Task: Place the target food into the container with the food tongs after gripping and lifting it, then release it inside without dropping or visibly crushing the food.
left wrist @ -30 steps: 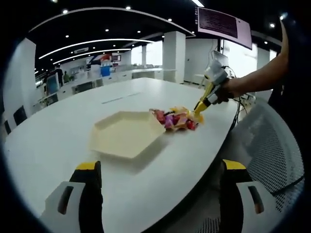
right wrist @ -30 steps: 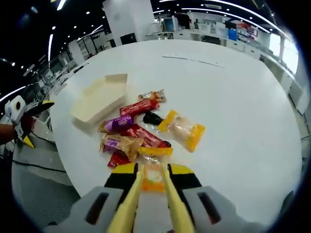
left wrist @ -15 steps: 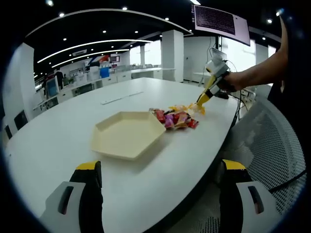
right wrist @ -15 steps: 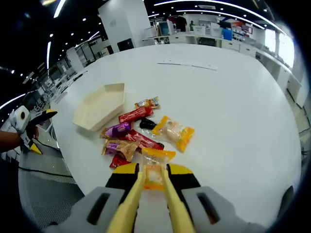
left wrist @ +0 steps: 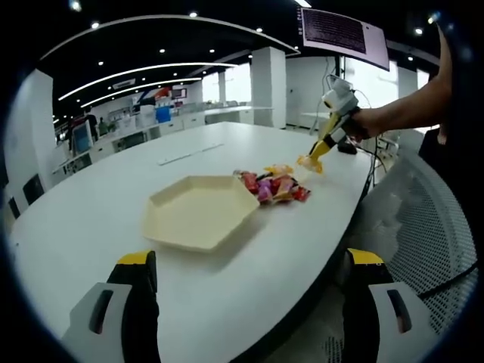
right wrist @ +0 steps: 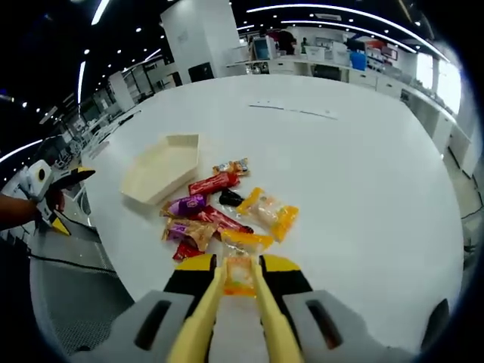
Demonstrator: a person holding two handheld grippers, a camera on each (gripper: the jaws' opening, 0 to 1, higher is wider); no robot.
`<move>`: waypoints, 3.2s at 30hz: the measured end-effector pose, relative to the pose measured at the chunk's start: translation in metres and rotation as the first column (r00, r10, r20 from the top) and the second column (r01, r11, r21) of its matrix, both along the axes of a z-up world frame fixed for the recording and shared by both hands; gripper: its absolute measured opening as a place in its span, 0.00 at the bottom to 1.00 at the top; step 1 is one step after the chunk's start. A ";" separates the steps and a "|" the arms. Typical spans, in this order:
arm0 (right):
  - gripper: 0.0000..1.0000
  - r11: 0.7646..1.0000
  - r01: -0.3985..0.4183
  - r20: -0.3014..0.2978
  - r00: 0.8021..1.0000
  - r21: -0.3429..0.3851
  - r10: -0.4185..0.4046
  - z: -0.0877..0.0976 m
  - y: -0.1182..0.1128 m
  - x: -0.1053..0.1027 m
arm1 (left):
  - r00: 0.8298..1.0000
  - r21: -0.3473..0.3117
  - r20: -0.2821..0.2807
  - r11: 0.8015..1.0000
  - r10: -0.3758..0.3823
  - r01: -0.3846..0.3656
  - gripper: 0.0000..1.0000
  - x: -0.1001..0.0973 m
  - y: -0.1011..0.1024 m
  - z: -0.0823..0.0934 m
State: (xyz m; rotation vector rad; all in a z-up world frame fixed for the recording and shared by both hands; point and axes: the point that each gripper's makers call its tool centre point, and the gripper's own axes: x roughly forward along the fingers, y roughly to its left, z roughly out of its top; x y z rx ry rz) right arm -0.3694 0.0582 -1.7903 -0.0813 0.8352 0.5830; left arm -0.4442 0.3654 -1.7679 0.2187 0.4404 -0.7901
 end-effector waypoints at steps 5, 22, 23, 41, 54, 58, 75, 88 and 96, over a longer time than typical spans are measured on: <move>0.22 1.000 0.016 0.004 1.000 0.004 -0.016 0.005 -0.003 0.003 | 1.000 -0.006 0.015 1.000 0.003 -0.003 0.99 0.002 0.001 0.004; 0.21 1.000 0.005 0.024 1.000 -0.016 -0.005 0.021 -0.006 0.008 | 1.000 -0.031 -0.008 0.999 0.016 -0.016 1.00 0.002 0.001 0.004; 0.21 1.000 0.004 0.023 1.000 -0.019 -0.004 0.020 -0.007 0.009 | 1.000 -0.034 -0.006 0.999 0.015 -0.015 1.00 0.003 0.001 0.004; 0.21 0.999 -0.030 0.035 0.999 -0.042 0.031 0.031 0.003 0.021 | 1.000 -0.051 -0.003 0.998 0.020 -0.020 1.00 0.003 0.000 0.008; 0.21 0.997 -0.074 0.063 0.995 -0.028 0.075 0.047 0.034 0.039 | 1.000 -0.048 0.001 0.999 0.020 -0.020 1.00 0.003 0.001 0.009; 0.21 0.995 -0.099 0.073 0.992 -0.022 0.101 0.053 0.051 0.049 | 1.000 -0.044 -0.002 0.999 0.016 -0.016 1.00 0.003 0.000 0.007; 0.21 0.965 -0.257 0.110 0.959 -0.050 0.261 0.081 0.124 0.072 | 1.000 -0.035 0.004 0.999 0.015 -0.015 0.99 0.003 0.000 0.007; 0.21 0.918 -0.391 0.134 0.908 -0.067 0.397 0.104 0.190 0.082 | 1.000 -0.029 0.003 1.000 0.011 -0.011 0.99 0.002 0.000 0.006; 0.21 0.887 -0.455 0.133 0.877 -0.080 0.462 0.102 0.227 0.078 | 1.000 -0.027 0.005 1.000 0.009 -0.009 0.99 0.003 0.000 0.006</move>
